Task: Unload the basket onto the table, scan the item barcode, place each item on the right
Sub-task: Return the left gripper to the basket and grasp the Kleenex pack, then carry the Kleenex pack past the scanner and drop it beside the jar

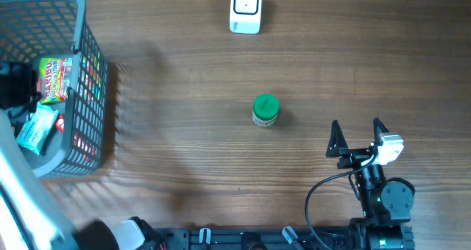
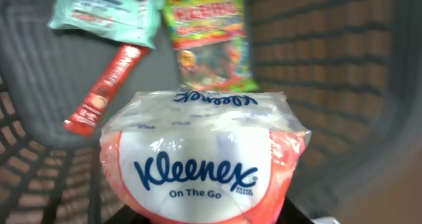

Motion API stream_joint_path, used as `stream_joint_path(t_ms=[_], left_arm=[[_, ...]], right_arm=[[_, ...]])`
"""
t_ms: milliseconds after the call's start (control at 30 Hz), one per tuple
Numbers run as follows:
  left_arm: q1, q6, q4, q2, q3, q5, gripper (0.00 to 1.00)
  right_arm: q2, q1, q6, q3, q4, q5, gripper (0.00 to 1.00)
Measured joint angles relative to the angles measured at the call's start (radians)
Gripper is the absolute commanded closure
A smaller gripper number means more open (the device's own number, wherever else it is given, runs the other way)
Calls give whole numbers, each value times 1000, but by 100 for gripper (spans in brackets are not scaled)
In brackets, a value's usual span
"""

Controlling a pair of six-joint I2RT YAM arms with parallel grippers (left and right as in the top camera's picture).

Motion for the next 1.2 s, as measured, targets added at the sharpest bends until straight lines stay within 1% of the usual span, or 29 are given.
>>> stream_joint_path(t_ms=[100, 200, 233, 267, 300, 367, 433, 467, 533, 733, 933, 1033, 1200], left_arm=[[-68, -14, 2, -134, 2, 22, 67], [-209, -39, 6, -229, 7, 29, 67], [-267, -43, 6, -239, 7, 25, 66], [-294, -50, 6, -242, 8, 25, 67], [-393, -55, 6, -236, 8, 14, 67], [-486, -70, 6, -210, 6, -14, 67], [-602, -93, 8, -162, -6, -43, 67], [-638, -104, 10, -140, -15, -50, 67], [-752, -144, 17, -47, -45, -75, 67], [-934, -232, 44, 206, -71, -119, 67], [-1049, -341, 86, 442, -75, -130, 65], [-1097, -370, 134, 537, -76, -130, 63], [-1151, -384, 165, 626, -76, -129, 60]], right_arm=[[0, 0, 0, 0, 0, 0, 0], [0, 0, 0, 0, 0, 0, 0], [0, 0, 0, 0, 0, 0, 0], [0, 0, 0, 0, 0, 0, 0], [0, 0, 0, 0, 0, 0, 0], [0, 0, 0, 0, 0, 0, 0], [0, 0, 0, 0, 0, 0, 0], [0, 0, 0, 0, 0, 0, 0], [0, 0, 0, 0, 0, 0, 1], [0, 0, 0, 0, 0, 0, 0], [0, 0, 0, 0, 0, 0, 0], [0, 0, 0, 0, 0, 0, 0], [0, 0, 0, 0, 0, 0, 0]])
